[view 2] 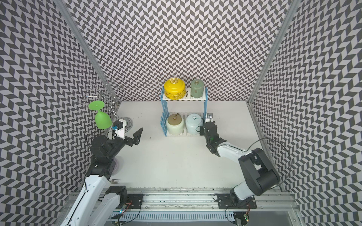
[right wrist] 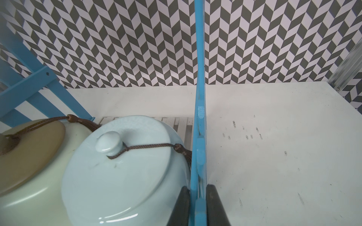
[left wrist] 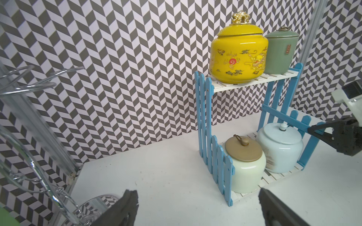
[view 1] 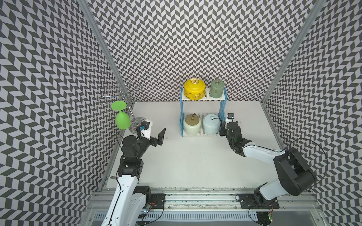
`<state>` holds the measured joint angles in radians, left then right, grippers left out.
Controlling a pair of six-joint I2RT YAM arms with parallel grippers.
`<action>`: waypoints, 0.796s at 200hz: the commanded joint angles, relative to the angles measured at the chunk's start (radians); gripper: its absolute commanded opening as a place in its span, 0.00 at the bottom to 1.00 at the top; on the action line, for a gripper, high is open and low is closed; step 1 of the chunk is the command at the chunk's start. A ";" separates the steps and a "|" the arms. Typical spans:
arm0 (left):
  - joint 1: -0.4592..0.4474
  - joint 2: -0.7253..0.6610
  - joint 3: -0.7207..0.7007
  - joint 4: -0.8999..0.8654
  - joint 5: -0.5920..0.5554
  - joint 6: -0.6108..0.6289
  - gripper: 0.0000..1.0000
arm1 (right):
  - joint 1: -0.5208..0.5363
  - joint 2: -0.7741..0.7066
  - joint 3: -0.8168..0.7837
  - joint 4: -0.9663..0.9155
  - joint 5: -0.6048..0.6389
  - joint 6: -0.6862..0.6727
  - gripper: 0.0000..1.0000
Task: Remove the tea canisters from the shelf
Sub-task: Adjust the shelf at the center of the board.
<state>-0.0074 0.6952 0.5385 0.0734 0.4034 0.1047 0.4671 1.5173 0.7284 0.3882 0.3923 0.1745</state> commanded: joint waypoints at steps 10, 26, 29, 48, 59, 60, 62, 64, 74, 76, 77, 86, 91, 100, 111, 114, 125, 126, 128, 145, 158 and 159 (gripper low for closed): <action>-0.005 -0.003 -0.013 0.004 0.027 0.015 1.00 | -0.016 -0.034 -0.016 -0.065 0.021 0.030 0.00; -0.012 -0.010 -0.021 0.011 0.019 0.019 1.00 | -0.015 -0.049 -0.038 -0.052 0.014 0.044 0.00; -0.014 -0.010 -0.021 0.012 0.021 0.019 1.00 | -0.016 -0.052 -0.042 -0.048 0.013 0.043 0.00; -0.013 -0.008 -0.023 0.014 0.032 0.018 1.00 | -0.016 -0.063 -0.039 -0.068 0.026 0.036 0.00; -0.014 -0.007 -0.024 0.015 0.024 0.020 1.00 | -0.016 -0.076 -0.039 -0.083 0.033 0.044 0.00; -0.014 -0.007 -0.025 0.015 0.023 0.020 1.00 | -0.015 -0.077 -0.040 -0.083 0.033 0.046 0.00; -0.015 -0.007 -0.025 0.017 0.021 0.020 1.00 | -0.016 -0.080 -0.043 -0.083 0.031 0.047 0.00; -0.017 -0.007 -0.027 0.018 0.020 0.020 1.00 | -0.016 -0.084 -0.046 -0.080 0.029 0.049 0.00; -0.022 -0.014 -0.030 0.023 0.021 0.024 1.00 | -0.016 -0.098 -0.061 -0.062 0.019 0.054 0.00; -0.023 -0.014 -0.031 0.023 0.023 0.023 1.00 | -0.017 -0.099 -0.064 -0.058 0.017 0.054 0.00; -0.023 -0.015 -0.030 0.024 0.025 0.023 1.00 | -0.016 -0.100 -0.066 -0.058 0.016 0.055 0.00; -0.022 -0.017 -0.030 0.024 0.036 0.021 1.00 | -0.016 -0.104 -0.067 -0.056 0.013 0.053 0.01; -0.022 -0.014 -0.028 0.022 0.039 0.020 1.00 | -0.016 -0.104 -0.063 -0.063 0.015 0.052 0.00; -0.020 -0.011 -0.029 0.019 0.033 0.020 1.00 | -0.016 -0.104 -0.055 -0.084 0.024 0.053 0.00; -0.022 -0.012 -0.030 0.021 0.025 0.021 1.00 | -0.016 -0.112 -0.061 -0.088 0.019 0.050 0.00; -0.024 -0.015 -0.032 0.023 0.025 0.020 1.00 | -0.016 -0.116 -0.068 -0.083 0.016 0.048 0.00; -0.028 -0.020 -0.032 0.026 0.035 0.022 1.00 | -0.016 -0.129 -0.086 -0.063 -0.005 0.032 0.00; -0.028 -0.021 -0.033 0.026 0.036 0.022 1.00 | -0.016 -0.129 -0.087 -0.063 -0.007 0.030 0.00; -0.028 -0.022 -0.032 0.026 0.038 0.021 1.00 | -0.016 -0.130 -0.087 -0.063 -0.008 0.028 0.00; -0.023 -0.014 -0.028 0.019 0.037 0.020 1.00 | -0.016 -0.145 -0.087 -0.098 -0.016 0.014 0.00; -0.025 -0.012 -0.032 0.024 0.025 0.021 1.00 | -0.015 -0.165 -0.097 -0.112 -0.027 0.014 0.00; -0.026 -0.013 -0.032 0.026 0.025 0.021 1.00 | -0.015 -0.168 -0.099 -0.111 -0.029 0.014 0.00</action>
<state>-0.0269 0.6899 0.5179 0.0765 0.4248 0.1154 0.4610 1.4059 0.6571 0.3206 0.3794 0.2054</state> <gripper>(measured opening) 0.998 0.147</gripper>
